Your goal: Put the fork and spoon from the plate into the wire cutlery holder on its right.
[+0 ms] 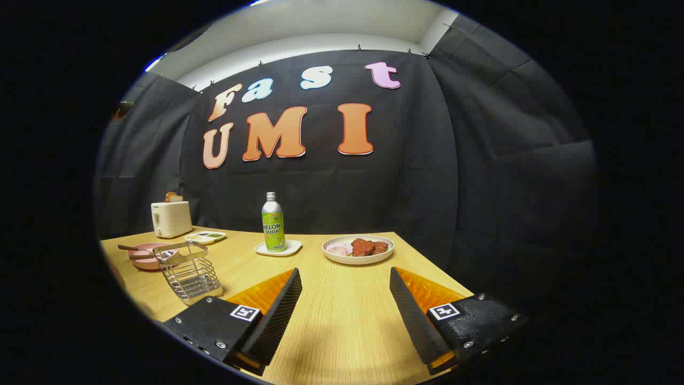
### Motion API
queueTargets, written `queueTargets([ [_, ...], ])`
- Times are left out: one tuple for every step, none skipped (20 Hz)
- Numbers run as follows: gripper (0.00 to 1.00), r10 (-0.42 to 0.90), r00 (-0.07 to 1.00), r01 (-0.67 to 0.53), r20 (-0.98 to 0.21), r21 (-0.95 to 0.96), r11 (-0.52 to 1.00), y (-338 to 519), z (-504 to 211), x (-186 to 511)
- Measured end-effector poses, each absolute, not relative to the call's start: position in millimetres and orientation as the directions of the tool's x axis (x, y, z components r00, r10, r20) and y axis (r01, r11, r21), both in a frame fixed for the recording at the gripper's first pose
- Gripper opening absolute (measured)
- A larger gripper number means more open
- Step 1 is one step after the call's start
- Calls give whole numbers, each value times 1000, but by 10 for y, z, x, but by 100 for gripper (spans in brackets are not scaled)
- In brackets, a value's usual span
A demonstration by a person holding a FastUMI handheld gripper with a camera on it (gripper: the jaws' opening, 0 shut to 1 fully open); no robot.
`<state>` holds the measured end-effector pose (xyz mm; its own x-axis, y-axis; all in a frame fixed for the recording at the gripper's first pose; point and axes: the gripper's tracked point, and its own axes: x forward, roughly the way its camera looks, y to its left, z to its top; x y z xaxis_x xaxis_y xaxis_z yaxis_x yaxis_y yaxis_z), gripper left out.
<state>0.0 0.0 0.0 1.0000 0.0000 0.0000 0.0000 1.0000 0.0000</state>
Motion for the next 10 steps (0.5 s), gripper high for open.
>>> queueTargets([
  [99,0,1000,0,0,0,1000,0,-1,-1],
  [99,0,1000,0,0,0,1000,0,1,-1],
  [99,0,1000,0,0,0,1000,0,0,-2],
  [99,0,1000,0,0,0,1000,0,1,-1],
  [99,0,1000,0,0,0,1000,0,-1,0],
  [99,0,1000,0,0,0,1000,0,-3,0],
  [99,0,1000,0,-1,0,1000,-1,2,-4],
  [99,1,1000,-1,7,0,1000,1,14,2],
  [99,2,1000,-2,-12,0,1000,13,-27,20],
  [99,1,1000,-1,8,-2,1000,-1,-8,-17],
])
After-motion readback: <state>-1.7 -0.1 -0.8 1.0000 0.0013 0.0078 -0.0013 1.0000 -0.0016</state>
